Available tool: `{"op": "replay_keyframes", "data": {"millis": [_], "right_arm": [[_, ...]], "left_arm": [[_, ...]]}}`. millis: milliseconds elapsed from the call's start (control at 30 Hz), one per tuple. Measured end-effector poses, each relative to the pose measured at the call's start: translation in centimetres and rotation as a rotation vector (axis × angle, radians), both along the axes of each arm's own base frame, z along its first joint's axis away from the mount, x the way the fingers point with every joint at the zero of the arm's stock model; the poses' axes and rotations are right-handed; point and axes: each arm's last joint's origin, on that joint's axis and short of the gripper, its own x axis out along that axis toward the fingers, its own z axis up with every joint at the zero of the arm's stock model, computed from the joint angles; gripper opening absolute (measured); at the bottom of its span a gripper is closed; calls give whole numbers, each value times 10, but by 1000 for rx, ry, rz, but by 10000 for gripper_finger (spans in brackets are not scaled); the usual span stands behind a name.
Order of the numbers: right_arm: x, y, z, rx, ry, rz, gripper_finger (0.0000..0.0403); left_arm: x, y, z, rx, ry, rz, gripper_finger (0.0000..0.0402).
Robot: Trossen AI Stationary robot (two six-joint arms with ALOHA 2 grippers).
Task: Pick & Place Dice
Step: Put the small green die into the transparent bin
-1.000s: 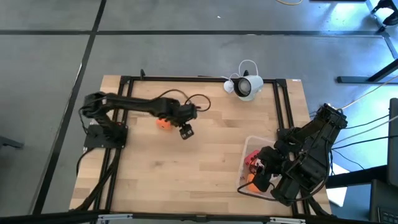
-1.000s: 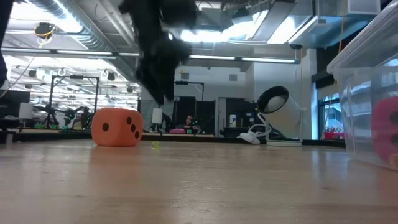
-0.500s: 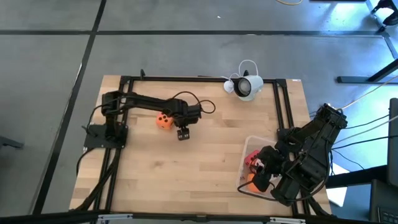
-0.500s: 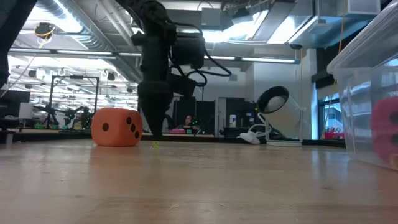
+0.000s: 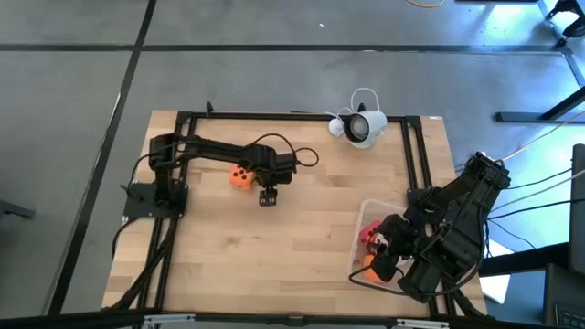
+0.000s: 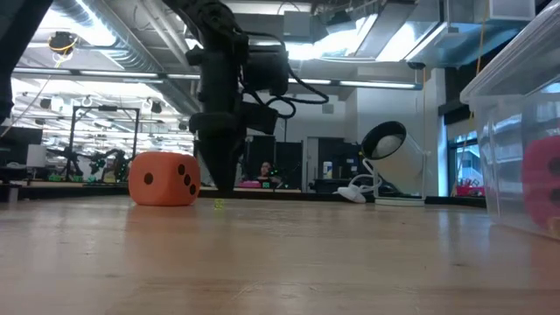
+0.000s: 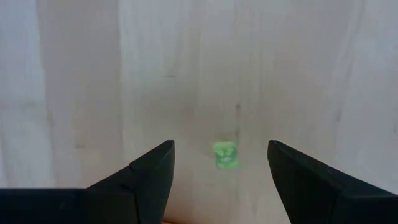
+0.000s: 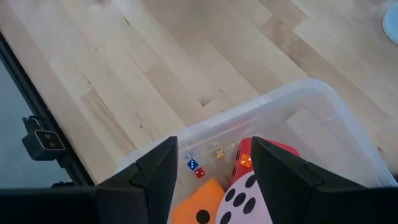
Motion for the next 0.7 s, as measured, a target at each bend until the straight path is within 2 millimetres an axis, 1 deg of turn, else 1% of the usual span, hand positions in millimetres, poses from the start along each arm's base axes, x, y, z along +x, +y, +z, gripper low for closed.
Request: {"op": "replay_keyframes", "data": {"millis": [200,400,633,700], "right_arm": [[0,0,0,2,-6,0,200],[1,1,0,9,-9,0,200],[1,1,0,10,-7,2,200],[1,1,0,12,-8,2,200]], "left_arm": [[-2,4,-9,-16,48,-2,253],[3,4,-16,-37,38,-9,253],[6,-3,-28,-36,93,-19,253],[6,-5,-29,-23,98,-22,253]]}}
